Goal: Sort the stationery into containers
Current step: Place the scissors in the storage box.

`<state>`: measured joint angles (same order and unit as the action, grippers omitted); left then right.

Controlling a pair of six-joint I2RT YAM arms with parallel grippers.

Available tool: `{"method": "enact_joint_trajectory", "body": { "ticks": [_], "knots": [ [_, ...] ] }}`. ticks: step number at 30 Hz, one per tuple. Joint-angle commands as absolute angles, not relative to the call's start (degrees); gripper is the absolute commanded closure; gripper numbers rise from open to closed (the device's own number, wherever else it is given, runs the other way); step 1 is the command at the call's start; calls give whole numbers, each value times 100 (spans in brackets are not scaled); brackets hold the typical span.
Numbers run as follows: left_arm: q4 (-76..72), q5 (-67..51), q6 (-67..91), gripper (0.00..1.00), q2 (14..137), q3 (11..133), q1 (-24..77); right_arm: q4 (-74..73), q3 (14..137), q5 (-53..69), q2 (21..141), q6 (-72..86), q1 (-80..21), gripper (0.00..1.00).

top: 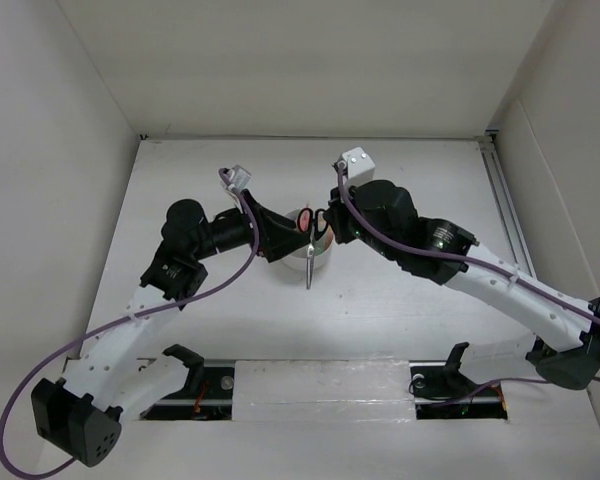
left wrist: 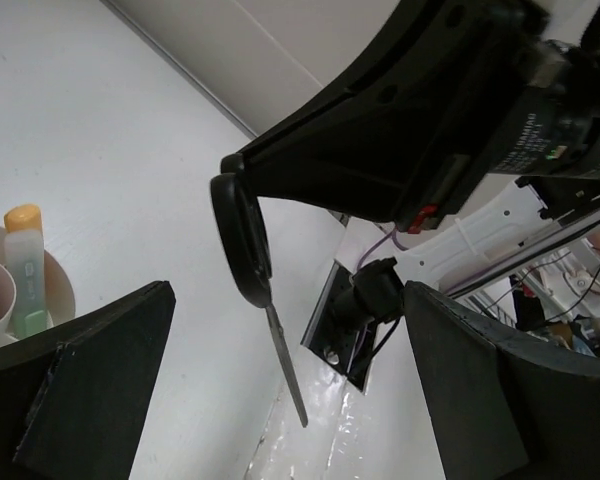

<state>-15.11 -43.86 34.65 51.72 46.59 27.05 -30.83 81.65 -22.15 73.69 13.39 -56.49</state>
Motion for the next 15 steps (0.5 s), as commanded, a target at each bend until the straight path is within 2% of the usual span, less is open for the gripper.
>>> {"method": "enact_joint_trajectory", "body": {
  "ticks": [1, 6, 9, 10, 11, 12, 14, 15],
  "knots": [
    [-1670, -4588, 3454, 7, 5343, 4649, 2725, -2620, 8534, -2338, 7365, 1406, -5897, 100],
    [-1573, -4465, 3454, 9, 5396, 4702, 2725, -2487, 8534, -2276, 7365, 1406, -6029, 100],
    [-1626, -4535, 3454, 18, 5396, 4702, 2725, -2426, 8657, -2276, 7444, 1406, -6144, 100],
    [-1626, -4535, 3454, 21, 5396, 4702, 2725, -2426, 8657, -2276, 7514, 1406, -6213, 100],
    [-1626, -4535, 3454, 30, 5396, 4702, 2725, -2426, 8657, -2276, 7515, 1458, -6214, 100],
    [-1626, -4535, 3454, 35, 5396, 4702, 2725, -2426, 8657, -2276, 7515, 1459, -6301, 100],
    [-1626, -4535, 3454, 38, 5396, 4702, 2725, -2347, 8719, -2276, 7576, 1459, -6372, 100],
    [-1626, -4535, 3454, 47, 5396, 4702, 2725, -2347, 8719, -2276, 7646, 1459, -6442, 100]
  ]
}}
